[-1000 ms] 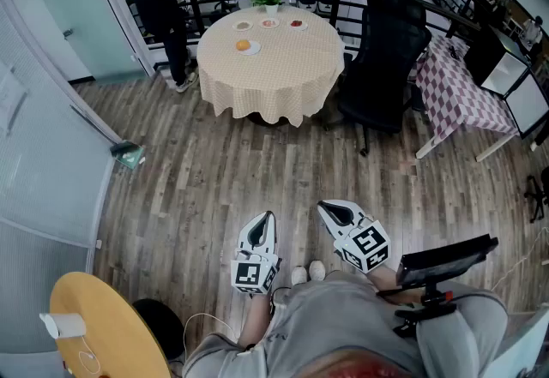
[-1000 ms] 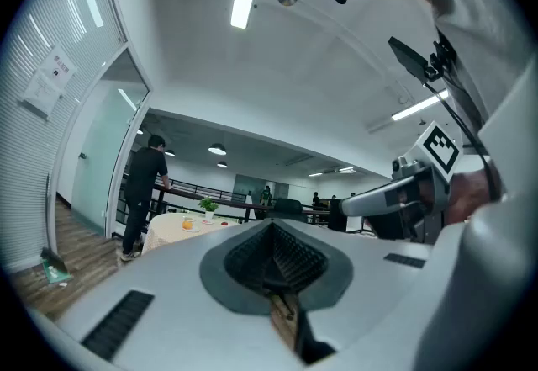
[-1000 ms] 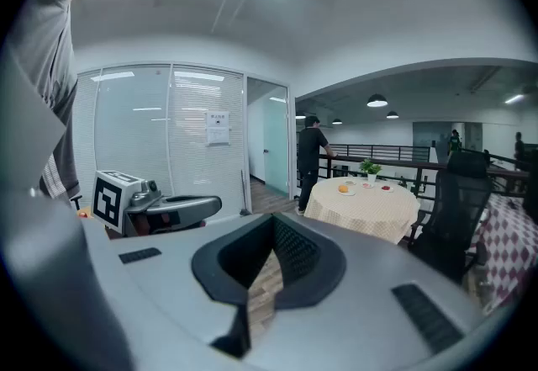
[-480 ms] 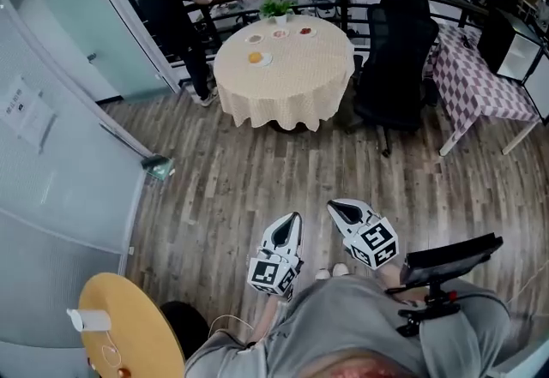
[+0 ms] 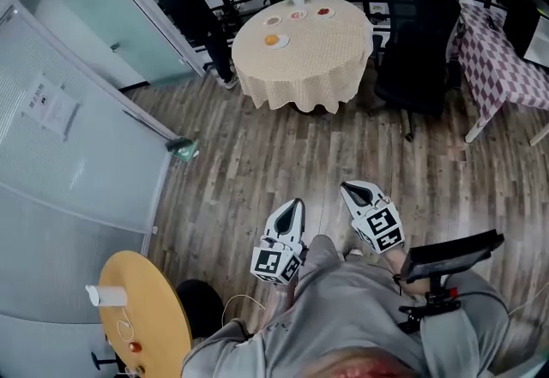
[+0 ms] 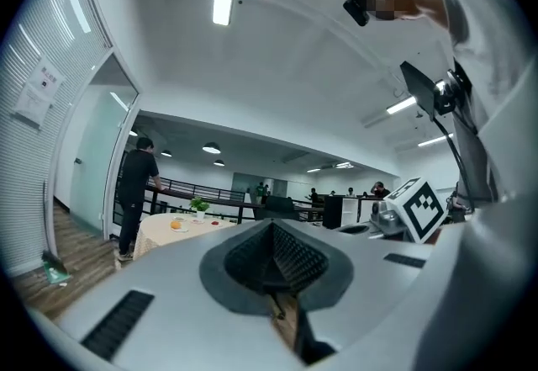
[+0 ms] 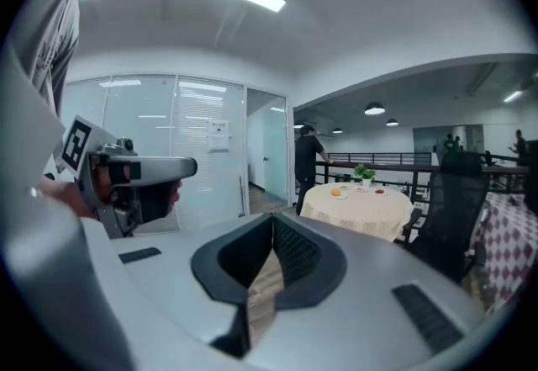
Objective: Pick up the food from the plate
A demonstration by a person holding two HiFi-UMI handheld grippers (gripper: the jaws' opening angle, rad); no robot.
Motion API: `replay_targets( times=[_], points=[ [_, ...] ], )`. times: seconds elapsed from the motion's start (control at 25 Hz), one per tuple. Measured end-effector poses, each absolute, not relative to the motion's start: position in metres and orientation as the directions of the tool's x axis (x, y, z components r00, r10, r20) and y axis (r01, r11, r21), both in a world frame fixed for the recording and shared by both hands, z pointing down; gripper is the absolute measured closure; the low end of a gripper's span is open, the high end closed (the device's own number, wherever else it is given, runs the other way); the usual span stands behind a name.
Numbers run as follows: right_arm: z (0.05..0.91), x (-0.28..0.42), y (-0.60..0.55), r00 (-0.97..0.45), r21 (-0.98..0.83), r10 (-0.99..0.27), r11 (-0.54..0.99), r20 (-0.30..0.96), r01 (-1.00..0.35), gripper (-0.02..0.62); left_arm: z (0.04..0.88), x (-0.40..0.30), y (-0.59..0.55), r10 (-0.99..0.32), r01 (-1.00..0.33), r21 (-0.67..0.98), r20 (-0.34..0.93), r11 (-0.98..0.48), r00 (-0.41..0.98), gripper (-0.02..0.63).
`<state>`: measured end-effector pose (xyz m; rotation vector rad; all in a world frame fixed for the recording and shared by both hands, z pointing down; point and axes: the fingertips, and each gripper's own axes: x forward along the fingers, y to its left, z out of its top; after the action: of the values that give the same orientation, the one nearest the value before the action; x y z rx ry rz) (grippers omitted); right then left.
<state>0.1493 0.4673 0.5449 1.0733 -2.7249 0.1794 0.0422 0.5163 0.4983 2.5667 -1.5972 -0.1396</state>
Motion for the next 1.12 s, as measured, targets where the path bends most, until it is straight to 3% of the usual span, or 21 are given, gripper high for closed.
replay_targets(
  times=[0.36, 1.12],
  points=[
    [0.535, 0.152, 0.463, -0.763, -0.057, -0.615, 0.77, 0.197, -0.635, 0.58, 0.503, 0.063, 0.503, -0.91, -0.904, 0.122, -0.003, -0.411, 0.414, 0.596],
    [0.565, 0.174, 0.378, -0.683, -0.103, -0.69, 0.682, 0.238, -0.724, 0.58, 0.508, 0.07, 0.416, -0.861, -0.858, 0.077, -0.018, -0.508, 0.508, 0.596]
  ],
)
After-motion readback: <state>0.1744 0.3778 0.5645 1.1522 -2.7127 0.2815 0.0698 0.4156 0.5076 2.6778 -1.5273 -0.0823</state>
